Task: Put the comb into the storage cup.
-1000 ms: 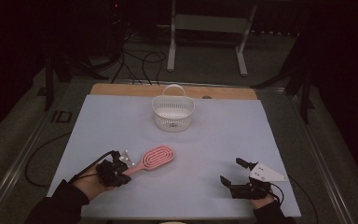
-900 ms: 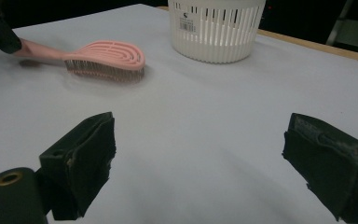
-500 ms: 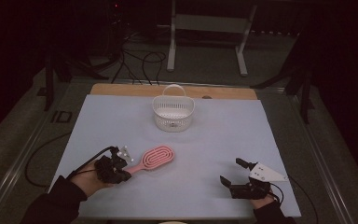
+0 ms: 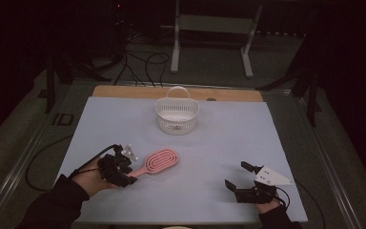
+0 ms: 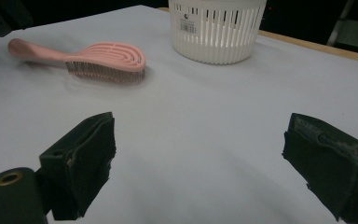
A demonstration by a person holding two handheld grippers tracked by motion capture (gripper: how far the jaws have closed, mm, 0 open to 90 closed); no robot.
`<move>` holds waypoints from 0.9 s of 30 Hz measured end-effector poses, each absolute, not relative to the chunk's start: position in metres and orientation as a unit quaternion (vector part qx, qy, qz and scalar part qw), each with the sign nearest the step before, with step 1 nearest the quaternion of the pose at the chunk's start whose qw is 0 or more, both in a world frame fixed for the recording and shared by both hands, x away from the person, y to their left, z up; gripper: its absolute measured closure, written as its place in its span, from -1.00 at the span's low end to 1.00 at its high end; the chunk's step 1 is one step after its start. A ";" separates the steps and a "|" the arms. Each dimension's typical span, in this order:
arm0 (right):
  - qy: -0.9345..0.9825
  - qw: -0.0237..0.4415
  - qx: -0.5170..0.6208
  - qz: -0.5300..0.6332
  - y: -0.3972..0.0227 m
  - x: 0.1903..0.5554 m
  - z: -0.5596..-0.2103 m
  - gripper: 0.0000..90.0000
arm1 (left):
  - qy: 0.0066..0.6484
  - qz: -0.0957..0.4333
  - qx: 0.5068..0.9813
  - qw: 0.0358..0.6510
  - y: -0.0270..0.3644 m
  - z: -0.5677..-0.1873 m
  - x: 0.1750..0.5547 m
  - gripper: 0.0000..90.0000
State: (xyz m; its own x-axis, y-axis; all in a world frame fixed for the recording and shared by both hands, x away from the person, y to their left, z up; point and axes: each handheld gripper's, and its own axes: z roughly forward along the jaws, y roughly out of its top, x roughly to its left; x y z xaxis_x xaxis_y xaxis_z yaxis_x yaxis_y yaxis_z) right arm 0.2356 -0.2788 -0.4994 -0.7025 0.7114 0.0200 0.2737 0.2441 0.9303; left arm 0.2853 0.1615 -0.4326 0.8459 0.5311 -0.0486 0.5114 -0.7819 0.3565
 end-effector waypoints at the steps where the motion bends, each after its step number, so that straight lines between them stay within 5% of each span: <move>1: 0.761 0.210 0.323 0.522 -0.279 0.235 -0.499 -0.80 | 0.273 0.029 0.945 0.177 0.161 -0.433 0.285 0.06; 14: 0.761 0.211 0.322 0.523 -0.278 0.236 -0.499 -0.80 | 0.271 0.010 0.946 0.179 0.152 -0.433 0.292 -1.00; 27: 0.762 0.211 0.321 0.522 -0.278 0.235 -0.499 -0.80 | 0.269 0.016 0.943 0.197 0.144 -0.438 0.307 -1.00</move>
